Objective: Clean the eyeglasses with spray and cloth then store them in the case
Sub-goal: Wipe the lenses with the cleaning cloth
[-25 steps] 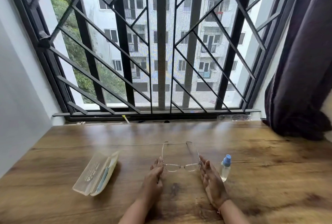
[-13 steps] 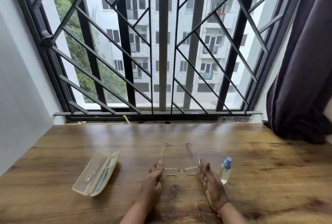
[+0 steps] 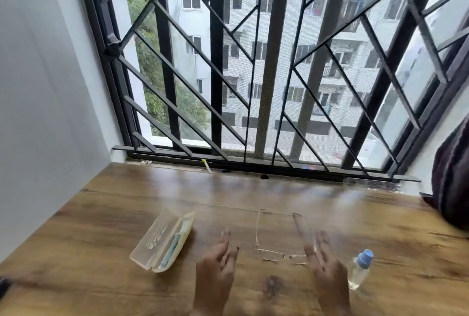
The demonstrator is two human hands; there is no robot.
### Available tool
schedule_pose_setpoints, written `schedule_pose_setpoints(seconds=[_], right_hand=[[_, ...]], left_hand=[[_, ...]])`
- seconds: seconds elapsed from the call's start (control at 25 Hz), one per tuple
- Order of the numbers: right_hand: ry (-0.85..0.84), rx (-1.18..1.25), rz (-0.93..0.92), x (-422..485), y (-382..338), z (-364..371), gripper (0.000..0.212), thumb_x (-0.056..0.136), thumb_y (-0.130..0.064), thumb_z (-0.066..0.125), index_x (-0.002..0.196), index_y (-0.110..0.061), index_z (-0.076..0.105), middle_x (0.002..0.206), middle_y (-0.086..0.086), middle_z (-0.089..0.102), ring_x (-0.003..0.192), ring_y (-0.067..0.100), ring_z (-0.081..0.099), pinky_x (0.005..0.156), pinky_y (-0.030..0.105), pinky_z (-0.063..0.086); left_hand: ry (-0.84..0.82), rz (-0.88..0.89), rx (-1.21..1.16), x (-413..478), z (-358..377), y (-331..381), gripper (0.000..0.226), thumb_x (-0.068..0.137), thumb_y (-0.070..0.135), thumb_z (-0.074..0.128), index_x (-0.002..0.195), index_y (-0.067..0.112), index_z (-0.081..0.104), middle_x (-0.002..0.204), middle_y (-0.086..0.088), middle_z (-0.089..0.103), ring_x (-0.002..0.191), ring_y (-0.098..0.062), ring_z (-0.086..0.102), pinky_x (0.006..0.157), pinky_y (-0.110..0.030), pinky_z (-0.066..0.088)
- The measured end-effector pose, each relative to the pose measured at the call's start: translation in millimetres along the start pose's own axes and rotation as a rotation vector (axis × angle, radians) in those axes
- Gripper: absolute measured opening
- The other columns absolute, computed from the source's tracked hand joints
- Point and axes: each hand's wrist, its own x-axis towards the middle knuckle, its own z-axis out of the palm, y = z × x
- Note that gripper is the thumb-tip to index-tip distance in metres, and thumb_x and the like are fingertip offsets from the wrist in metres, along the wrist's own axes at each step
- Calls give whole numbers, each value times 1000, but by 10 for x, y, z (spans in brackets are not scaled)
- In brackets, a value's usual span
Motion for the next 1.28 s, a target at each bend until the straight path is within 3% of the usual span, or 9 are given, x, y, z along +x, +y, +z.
schedule_pose_setpoints(seconds=[0.04,0.12,0.2,0.28,0.48,0.68,0.88,1.08,1.28], right_hand=[[29,-68,-163,12,-173,108,47,88,-14,61,133,-13,47,141,5,45,131,18,38,108,35,29],[-15,-96,-409,32,-591,436,36,81,-3,68,117,-3,63,124,11,61,121,23,52,102,35,41],[-154,-117,-535,29,-987,821,21,80,-8,69,100,-6,73,98,9,74,99,22,66,90,29,49],[-312,-196,-600,18,-1263,1192,15,82,-18,66,91,-12,76,81,6,72,86,23,60,84,30,47],[-508,-493,-609,3,-1421,1849,27,85,-34,57,98,-18,74,94,6,68,99,25,51,85,34,40],[-554,-677,-595,9,-1444,2036,29,84,-30,55,96,-8,70,104,12,64,110,32,45,89,39,37],[-577,-687,-545,20,-1434,2053,28,83,-24,54,99,-7,69,105,12,64,109,32,46,93,38,36],[-543,-506,-433,41,-1480,1972,26,82,-28,56,97,-13,72,100,11,67,103,30,51,87,33,39],[-390,4,-219,154,-1570,1476,17,76,-25,65,79,-12,76,75,8,73,67,13,62,62,25,43]], left_hand=[[156,-30,5,46,-155,19,35,75,0,72,107,11,69,111,4,64,102,3,56,77,4,35],[387,-70,177,178,-485,3,20,68,4,79,86,14,76,85,-7,74,80,-13,65,71,-17,47],[383,-179,400,315,-740,-67,11,67,14,80,76,19,77,72,-13,70,76,-33,63,65,-32,48],[276,-298,504,392,-850,-139,7,69,24,78,76,26,76,73,-12,67,83,-34,60,68,-35,47],[177,-311,608,425,-873,-314,10,74,44,70,73,35,74,78,1,70,87,-26,54,67,-30,44],[157,-327,653,481,-859,-386,9,74,49,65,73,43,72,78,6,68,87,-21,50,71,-29,44],[128,-341,653,510,-825,-405,11,75,49,64,74,42,73,79,5,69,90,-21,50,73,-29,44],[178,-314,599,551,-840,-285,5,74,37,70,72,35,74,79,-1,70,85,-29,52,69,-32,44],[210,-55,365,669,-760,103,5,69,18,78,71,22,75,71,0,69,75,-28,52,66,-34,41]])
